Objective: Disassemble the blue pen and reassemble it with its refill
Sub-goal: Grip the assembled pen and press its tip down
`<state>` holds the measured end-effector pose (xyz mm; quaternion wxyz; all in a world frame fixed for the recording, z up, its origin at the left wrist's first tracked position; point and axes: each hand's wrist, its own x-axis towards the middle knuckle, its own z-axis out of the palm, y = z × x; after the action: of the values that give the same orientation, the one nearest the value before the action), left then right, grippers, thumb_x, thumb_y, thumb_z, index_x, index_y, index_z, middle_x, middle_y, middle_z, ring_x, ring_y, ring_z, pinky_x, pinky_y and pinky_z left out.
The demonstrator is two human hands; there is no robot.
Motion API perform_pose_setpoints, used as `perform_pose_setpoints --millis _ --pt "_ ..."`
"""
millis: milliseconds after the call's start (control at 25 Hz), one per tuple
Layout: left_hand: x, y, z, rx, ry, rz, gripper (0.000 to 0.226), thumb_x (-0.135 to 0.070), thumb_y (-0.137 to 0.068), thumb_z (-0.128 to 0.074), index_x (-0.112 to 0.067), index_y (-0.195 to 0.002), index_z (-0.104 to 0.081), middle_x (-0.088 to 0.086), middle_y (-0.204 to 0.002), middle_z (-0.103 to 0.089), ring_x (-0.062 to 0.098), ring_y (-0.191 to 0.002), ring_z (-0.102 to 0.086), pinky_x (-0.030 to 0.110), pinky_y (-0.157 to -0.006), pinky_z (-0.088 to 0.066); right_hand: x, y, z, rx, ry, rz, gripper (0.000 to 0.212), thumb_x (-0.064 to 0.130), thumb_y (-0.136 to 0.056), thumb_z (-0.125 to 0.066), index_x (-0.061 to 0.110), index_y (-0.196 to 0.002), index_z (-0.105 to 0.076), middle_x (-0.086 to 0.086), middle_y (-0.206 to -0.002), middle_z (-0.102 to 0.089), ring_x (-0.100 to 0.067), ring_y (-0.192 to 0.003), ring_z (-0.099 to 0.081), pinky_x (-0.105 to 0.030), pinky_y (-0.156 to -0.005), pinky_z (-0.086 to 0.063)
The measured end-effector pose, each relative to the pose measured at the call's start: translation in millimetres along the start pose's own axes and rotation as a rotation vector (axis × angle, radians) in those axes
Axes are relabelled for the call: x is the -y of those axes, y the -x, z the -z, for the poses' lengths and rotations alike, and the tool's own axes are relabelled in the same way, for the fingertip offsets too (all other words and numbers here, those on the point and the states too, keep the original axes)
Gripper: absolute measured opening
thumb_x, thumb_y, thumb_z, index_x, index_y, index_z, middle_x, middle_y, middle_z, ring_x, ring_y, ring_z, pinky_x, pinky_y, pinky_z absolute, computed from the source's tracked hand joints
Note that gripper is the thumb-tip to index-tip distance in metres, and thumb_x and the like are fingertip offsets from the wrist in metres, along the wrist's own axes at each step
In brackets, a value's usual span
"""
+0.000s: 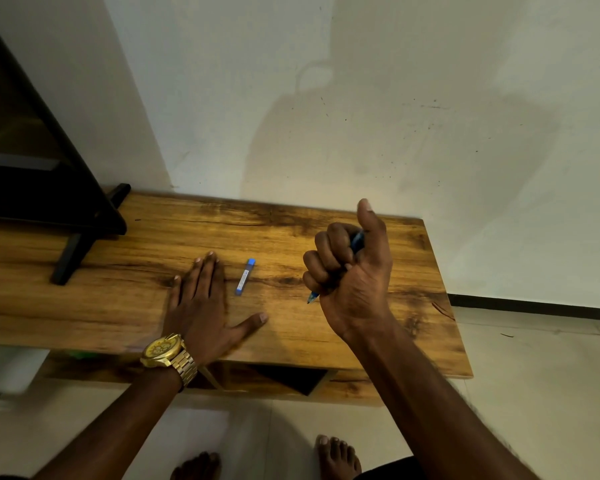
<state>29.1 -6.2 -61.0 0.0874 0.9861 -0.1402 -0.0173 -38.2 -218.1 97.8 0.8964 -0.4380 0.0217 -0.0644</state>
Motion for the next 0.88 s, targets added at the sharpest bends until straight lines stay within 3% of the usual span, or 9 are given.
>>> perform_pose_setpoints --millis 440,880 --pt "2.3 0.2 -3.0 -0.003 0.013 0.0 0.145 -0.112 -0.064 -0.014 -0.016 -0.171 0.004 0.003 -0.181 0.009 0.024 -0.168 0.004 0.056 -0.134 -0.006 1.8 -0.1 2.4 -0.013 -0.026 -0.021 0.06 0.051 -0.106 -0.042 0.025 -0.053 -0.029 0.006 -0.05 -0.021 -0.013 -0.046 -0.013 -0.027 -0.046 -0.011" --pt "-0.9 1.9 5.0 0.014 0.004 0.002 0.146 -0.111 -0.061 -0.008 -0.014 -0.17 0.006 0.003 -0.181 0.011 0.024 -0.168 0.006 0.055 -0.135 -0.005 0.6 0.4 1.3 -0.018 0.007 0.002 0.062 0.051 -0.107 -0.042 0.025 -0.051 -0.036 0.008 -0.048 -0.025 -0.01 -0.043 -0.017 -0.025 -0.044 -0.015"
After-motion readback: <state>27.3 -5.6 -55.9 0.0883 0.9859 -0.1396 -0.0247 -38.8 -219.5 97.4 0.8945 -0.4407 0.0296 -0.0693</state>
